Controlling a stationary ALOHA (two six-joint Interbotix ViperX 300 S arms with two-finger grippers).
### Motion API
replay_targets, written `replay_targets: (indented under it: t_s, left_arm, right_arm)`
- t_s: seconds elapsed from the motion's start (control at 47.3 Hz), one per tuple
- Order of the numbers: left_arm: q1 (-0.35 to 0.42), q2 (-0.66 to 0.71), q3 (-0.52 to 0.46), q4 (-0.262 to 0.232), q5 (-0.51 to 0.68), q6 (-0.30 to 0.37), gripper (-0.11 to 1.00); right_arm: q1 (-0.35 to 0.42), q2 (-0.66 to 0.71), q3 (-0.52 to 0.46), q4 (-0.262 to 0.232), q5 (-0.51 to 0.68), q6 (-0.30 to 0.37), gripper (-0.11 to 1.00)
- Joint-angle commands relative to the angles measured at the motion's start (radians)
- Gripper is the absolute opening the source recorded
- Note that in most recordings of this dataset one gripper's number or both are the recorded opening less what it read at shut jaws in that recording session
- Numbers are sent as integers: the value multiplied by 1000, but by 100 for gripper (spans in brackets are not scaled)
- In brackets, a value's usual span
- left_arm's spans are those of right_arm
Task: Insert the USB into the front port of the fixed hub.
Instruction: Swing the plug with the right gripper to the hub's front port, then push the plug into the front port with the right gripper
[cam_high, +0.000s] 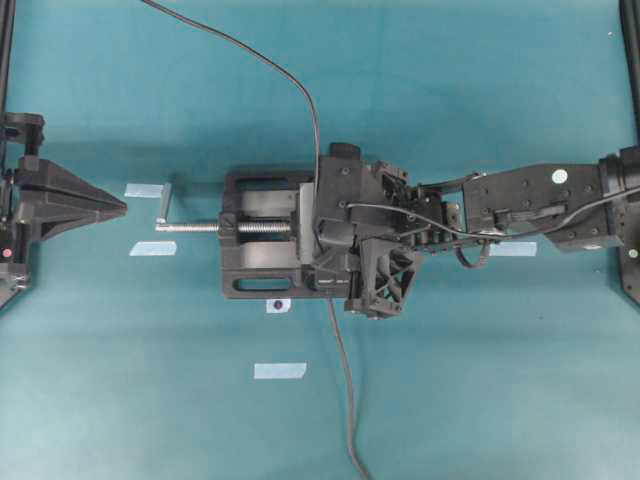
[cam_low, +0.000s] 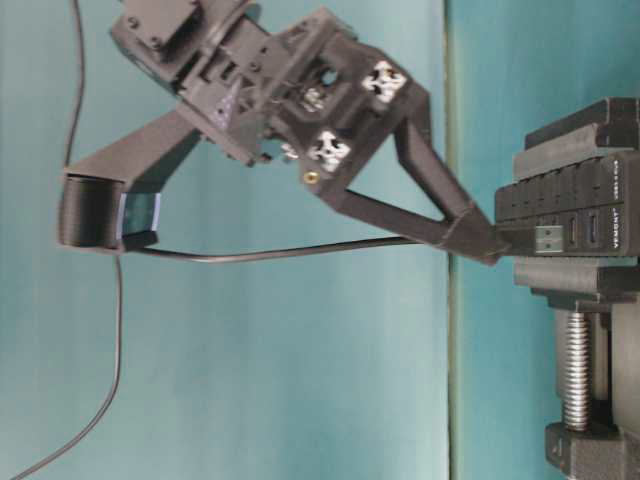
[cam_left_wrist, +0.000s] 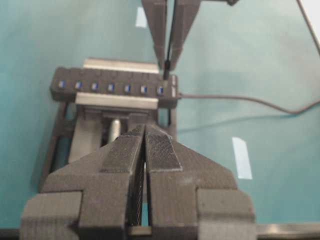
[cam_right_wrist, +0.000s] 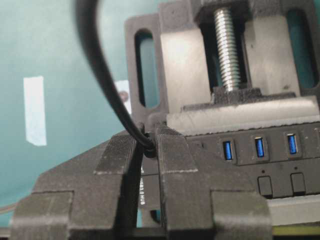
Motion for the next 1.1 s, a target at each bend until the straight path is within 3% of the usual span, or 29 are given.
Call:
replay_targets:
  t_s: [0.0, 1.078]
  left_arm:
    - [2, 5, -14, 2, -6, -2, 0]
    - [2, 5, -12, 2, -5, -3, 0]
  right_arm:
    - [0, -11, -5, 0, -9, 8, 5]
    - [-9, -2, 11, 2, -51, 9, 5]
